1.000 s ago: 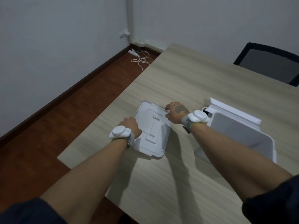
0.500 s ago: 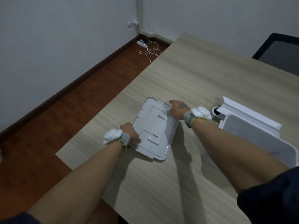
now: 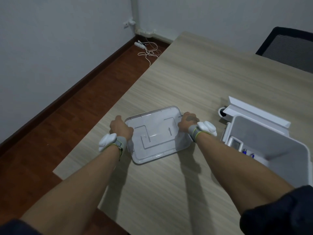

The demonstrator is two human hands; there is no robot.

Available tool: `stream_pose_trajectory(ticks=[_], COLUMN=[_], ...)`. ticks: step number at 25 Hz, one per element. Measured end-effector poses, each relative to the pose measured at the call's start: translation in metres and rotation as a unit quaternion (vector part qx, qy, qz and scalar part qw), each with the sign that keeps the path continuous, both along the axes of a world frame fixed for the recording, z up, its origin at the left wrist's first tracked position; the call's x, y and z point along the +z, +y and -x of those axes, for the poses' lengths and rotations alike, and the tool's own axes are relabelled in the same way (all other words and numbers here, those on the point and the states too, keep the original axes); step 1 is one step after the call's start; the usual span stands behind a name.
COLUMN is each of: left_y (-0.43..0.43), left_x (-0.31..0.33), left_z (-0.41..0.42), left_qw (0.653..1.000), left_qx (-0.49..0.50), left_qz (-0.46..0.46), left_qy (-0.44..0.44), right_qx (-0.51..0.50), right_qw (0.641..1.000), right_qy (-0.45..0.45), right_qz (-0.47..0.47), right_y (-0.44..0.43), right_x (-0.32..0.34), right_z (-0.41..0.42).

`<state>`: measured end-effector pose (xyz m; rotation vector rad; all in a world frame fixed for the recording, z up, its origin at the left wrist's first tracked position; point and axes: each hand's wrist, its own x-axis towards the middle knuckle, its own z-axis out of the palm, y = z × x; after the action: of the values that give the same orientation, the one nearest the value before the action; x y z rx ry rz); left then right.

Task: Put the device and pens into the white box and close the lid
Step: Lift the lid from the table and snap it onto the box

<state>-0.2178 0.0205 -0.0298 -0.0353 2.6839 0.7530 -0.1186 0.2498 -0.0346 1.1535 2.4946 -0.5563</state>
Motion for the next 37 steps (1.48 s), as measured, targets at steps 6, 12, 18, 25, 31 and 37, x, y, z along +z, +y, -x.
stream_pose_trajectory(ticks=[6, 12, 18, 25, 31, 37], left_y=[-0.016, -0.016, -0.001, 0.037, 0.085, 0.155], left_x=[-0.006, 0.014, 0.076, 0.157, 0.216, 0.216], left_z=[-0.011, -0.011, -0.005, -0.015, -0.054, -0.087], left_qw=[0.992, 0.995, 0.996, 0.968, 0.938, 0.889], left_qx=[0.036, 0.028, 0.052, 0.020, -0.005, 0.012], left_qz=[0.029, -0.002, -0.069, -0.222, -0.334, -0.457], left_qy=[-0.117, -0.097, -0.014, 0.114, 0.095, -0.015], right_qx=[-0.041, -0.089, -0.117, -0.218, -0.333, -0.457], right_qw=[0.998, 0.995, 0.991, 0.938, 0.822, 0.718], right_qy=[-0.048, -0.029, 0.059, 0.268, 0.456, 0.512], right_qz=[0.013, 0.025, 0.015, 0.006, 0.073, 0.115], right_y=[-0.020, -0.029, -0.017, 0.007, 0.040, 0.082], right_x=[-0.011, 0.016, 0.083, 0.170, 0.215, 0.228], right_z=[-0.031, -0.044, -0.047, -0.080, -0.142, -0.227])
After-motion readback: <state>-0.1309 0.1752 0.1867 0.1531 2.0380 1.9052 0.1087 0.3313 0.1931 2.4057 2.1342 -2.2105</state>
